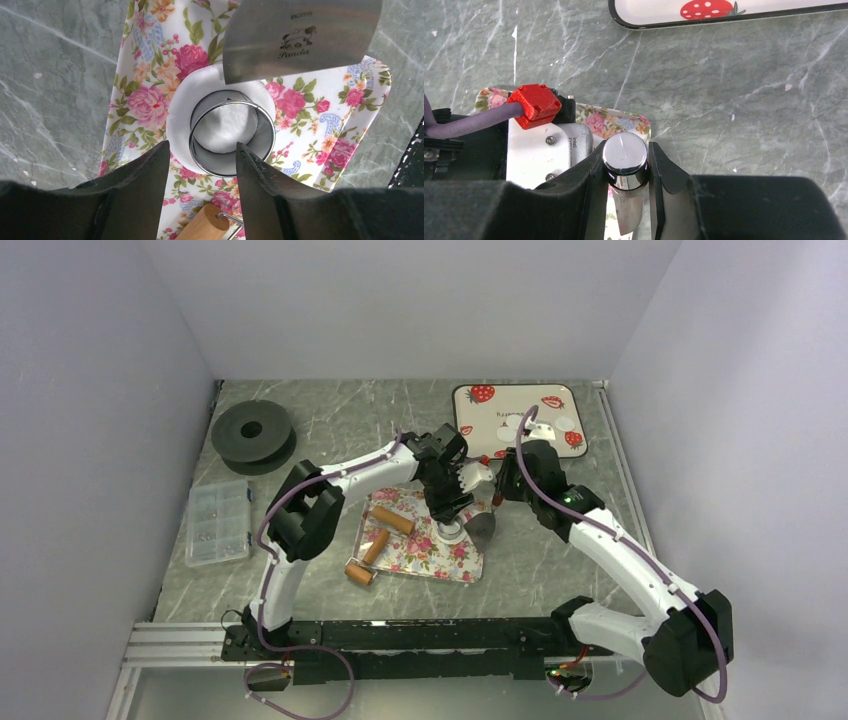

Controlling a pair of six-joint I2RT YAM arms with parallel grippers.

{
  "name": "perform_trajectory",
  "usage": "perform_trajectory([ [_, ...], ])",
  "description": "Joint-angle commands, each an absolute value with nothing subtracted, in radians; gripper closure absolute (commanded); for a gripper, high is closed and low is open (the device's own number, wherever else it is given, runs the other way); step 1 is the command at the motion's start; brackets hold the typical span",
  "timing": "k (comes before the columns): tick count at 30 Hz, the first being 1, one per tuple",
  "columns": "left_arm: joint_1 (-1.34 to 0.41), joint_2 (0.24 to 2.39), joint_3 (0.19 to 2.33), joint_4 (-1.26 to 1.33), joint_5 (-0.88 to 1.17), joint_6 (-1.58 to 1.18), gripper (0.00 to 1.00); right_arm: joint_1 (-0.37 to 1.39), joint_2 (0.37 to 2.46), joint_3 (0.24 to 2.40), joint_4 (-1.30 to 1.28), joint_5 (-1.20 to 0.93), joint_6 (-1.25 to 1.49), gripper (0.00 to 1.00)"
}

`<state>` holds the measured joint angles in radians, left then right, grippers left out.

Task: Roll out the dumpling wrappers from the dough
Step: Remove the dumpling wrapper from the work surface.

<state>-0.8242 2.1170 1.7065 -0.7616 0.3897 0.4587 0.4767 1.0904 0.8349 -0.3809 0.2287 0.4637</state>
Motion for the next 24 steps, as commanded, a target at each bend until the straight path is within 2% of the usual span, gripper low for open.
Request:
perform_trajectory([
  [1,-0.839,2.064,1.716,-0.747,0.427,0.475,0.44,0.485,1.03,0.908,-0.347,0.169,0.501,1.0],
  [12,-0.838,2.095,1.694,-0.711,0.419,0.46,0.49,0.484,1.031,0.853,-0.328,0.121,0.539,1.0],
  [24,-0.839,2.105,1.66,-0.648,0.428,0.441,0.63,0.493,1.129,0.858,-0.285,0.122,0.523,1.0],
])
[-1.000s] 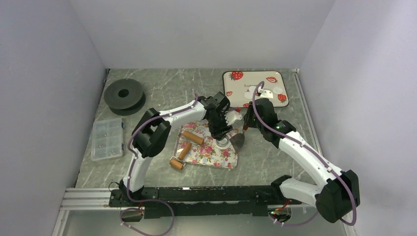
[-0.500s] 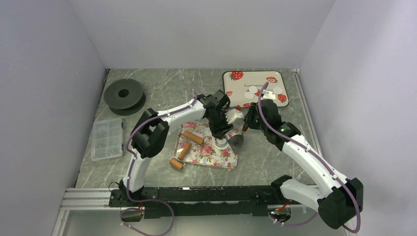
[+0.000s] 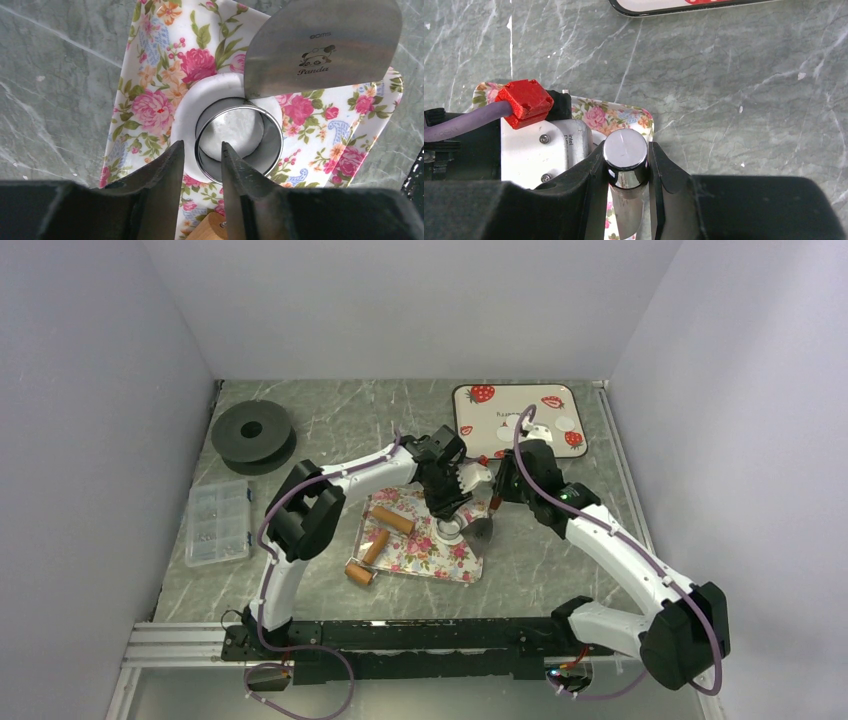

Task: Roll out the dumpling wrappers from the dough
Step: Remove the dumpling wrapper from the work surface.

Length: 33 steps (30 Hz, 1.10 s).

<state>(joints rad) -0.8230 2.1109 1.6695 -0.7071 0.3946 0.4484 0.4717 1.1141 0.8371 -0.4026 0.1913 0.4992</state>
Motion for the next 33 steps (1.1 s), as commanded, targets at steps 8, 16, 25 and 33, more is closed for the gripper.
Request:
perform_trajectory([
  [8,-0.849,2.099,1.611,-0.639,0.456,0.468,0.79,0.598,1.183,0.907,-0.336,0.358,0.475,1.0],
  [16,-0.904,2.085,1.599,-0.662,0.359,0.582,1.0,0.645,1.205,0.938,-0.324,0.473,0.471,1.0],
  [25,-0.921,2.084,1.614,-0.666,0.325,0.598,1.0,0.644,1.211,0.93,-0.311,0.49,0.472,1.0],
  [33,-0.921,2.1,1.655,-0.683,0.396,0.539,0.97,0.644,1.227,0.938,-0.259,0.463,0.457,1.0],
])
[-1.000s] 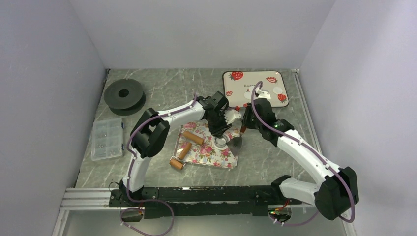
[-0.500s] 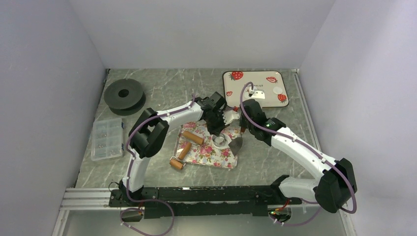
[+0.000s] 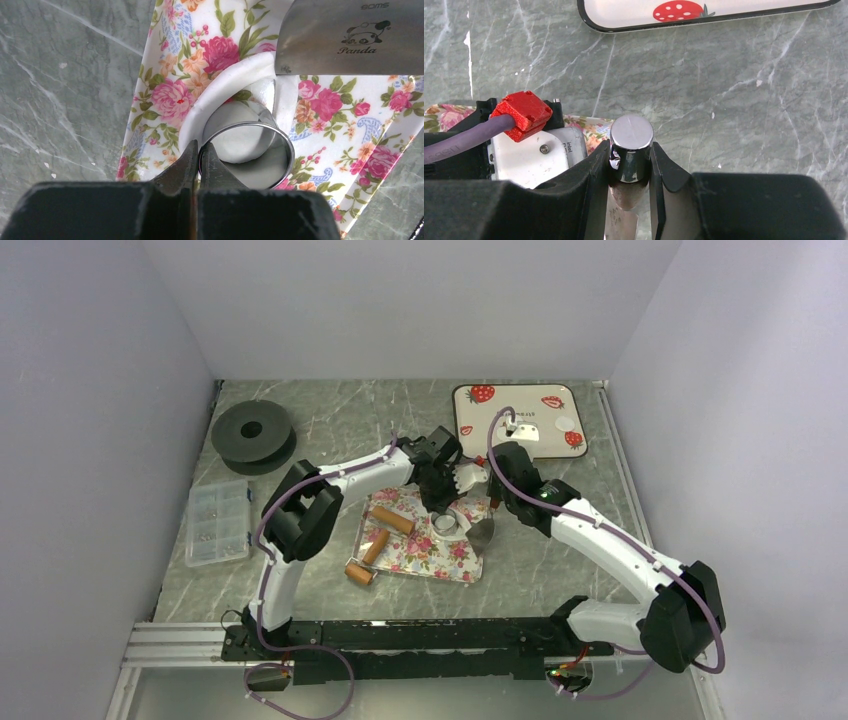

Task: Roll out the dumpling wrappers from the dough
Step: Remove the dumpling wrapper from the work surface.

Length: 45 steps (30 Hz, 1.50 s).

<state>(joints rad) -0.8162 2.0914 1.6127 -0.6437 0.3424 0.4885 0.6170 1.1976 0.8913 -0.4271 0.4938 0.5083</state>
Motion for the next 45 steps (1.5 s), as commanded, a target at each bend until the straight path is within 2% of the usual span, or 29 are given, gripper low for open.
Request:
perform_trajectory([
  [1,-0.921,2.101,1.667,-0.688,0.41,0.53,0.97,0.644,1.234,0.942,-0.253,0.449,0.46,1.0],
  [15,-0.927,2.127,1.695,-0.696,0.426,0.516,0.94,0.595,1.264,0.938,-0.145,0.439,0.47,1.0],
  [24,-0.933,2.152,1.711,-0.699,0.432,0.513,0.87,0.599,1.279,0.957,-0.07,0.327,0.505,1.0],
  [32,-0.945,2.151,1.74,-0.723,0.465,0.494,0.69,0.609,1.267,0.943,-0.067,0.314,0.518,1.0],
  [39,-0.942,2.115,1.775,-0.765,0.436,0.507,0.6,0.609,1.25,0.955,-0.084,0.314,0.492,1.0],
  [45,-0.936,2.066,1.817,-0.816,0.451,0.509,0.44,0.587,1.204,0.957,-0.09,0.259,0.466,1.0],
])
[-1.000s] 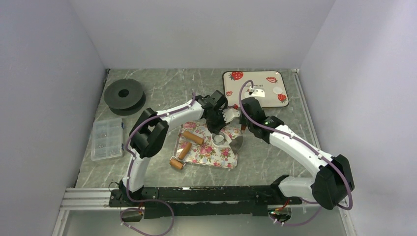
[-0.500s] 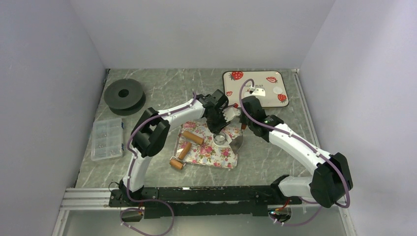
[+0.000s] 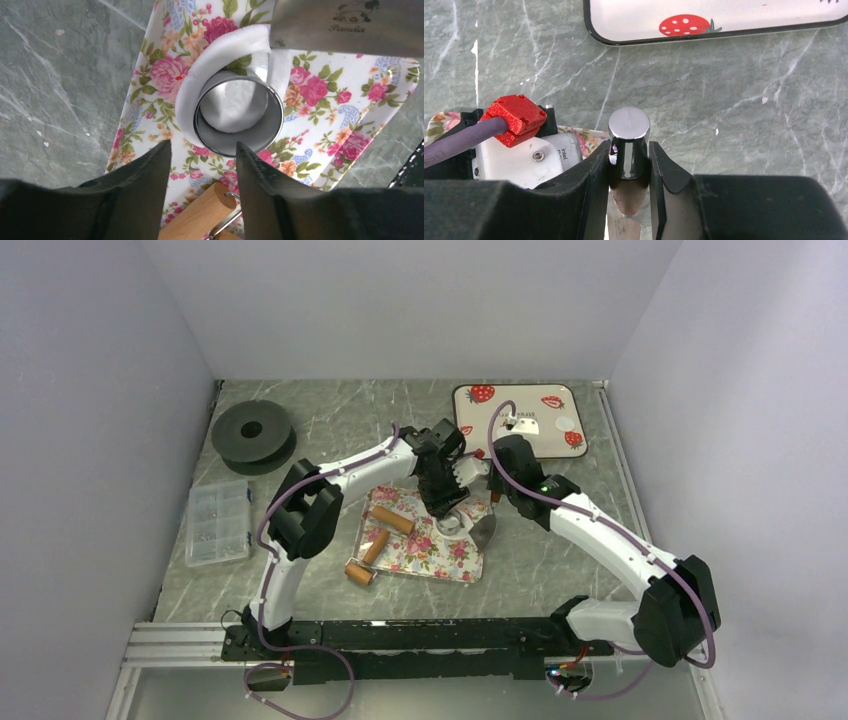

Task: Roll out the dumpling wrappers from the dough
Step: Remove the dumpling wrapper from the work surface.

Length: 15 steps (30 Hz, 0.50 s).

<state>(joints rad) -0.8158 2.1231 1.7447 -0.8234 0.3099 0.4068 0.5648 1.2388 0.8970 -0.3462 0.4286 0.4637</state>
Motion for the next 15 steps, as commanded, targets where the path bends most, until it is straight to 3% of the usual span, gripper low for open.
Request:
perform_trajectory([
  [1,-0.935,2.063,1.825,-0.824,0.46,0.505,0.41,0.578,1.194,0.951,-0.09,0.249,0.472,1.0],
  [9,-0.912,2.013,1.783,-0.805,0.5,0.436,0.4,0.56,1.14,0.916,-0.05,0.162,0.449,1.0],
  [15,-0.849,1.987,1.761,-0.795,0.514,0.411,0.4,0.561,1.03,0.838,-0.005,0.084,0.265,1.0],
])
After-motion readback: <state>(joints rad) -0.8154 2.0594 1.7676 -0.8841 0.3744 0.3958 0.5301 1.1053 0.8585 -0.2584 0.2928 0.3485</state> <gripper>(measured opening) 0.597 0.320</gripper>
